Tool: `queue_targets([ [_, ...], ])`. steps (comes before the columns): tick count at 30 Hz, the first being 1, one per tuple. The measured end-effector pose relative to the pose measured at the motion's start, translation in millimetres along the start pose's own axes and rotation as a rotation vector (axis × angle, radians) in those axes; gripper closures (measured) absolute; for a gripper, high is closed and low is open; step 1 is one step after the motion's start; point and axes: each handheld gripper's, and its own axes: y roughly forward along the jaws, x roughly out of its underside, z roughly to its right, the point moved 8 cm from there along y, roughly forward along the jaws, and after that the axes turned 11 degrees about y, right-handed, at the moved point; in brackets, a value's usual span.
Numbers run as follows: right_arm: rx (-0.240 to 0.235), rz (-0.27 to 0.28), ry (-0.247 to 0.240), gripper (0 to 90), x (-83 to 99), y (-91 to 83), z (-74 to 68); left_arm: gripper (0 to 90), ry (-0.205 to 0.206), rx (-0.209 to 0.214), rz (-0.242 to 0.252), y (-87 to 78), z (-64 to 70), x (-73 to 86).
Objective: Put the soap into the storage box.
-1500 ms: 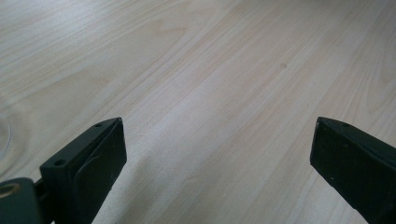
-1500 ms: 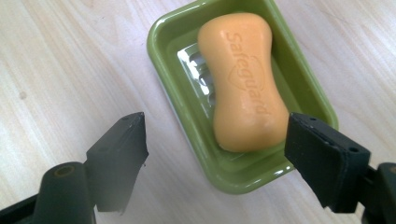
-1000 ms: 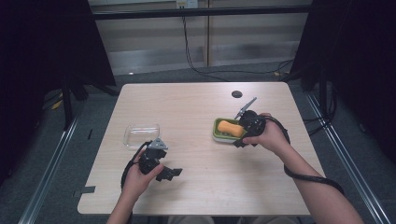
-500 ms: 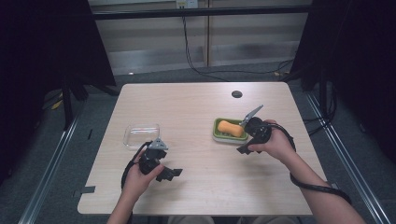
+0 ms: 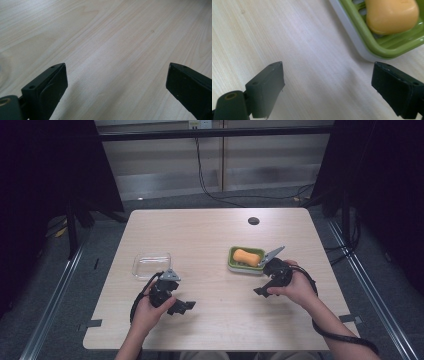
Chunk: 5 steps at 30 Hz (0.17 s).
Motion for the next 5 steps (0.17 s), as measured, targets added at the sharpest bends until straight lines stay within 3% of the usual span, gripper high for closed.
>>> queue_targets([
  [5, -0.004, 0.034, 0.017, 7.6, 8.2, 6.3, -4.8, 3.8, -0.012, -0.005, 0.004, 1.8, -0.2, 0.1],
])
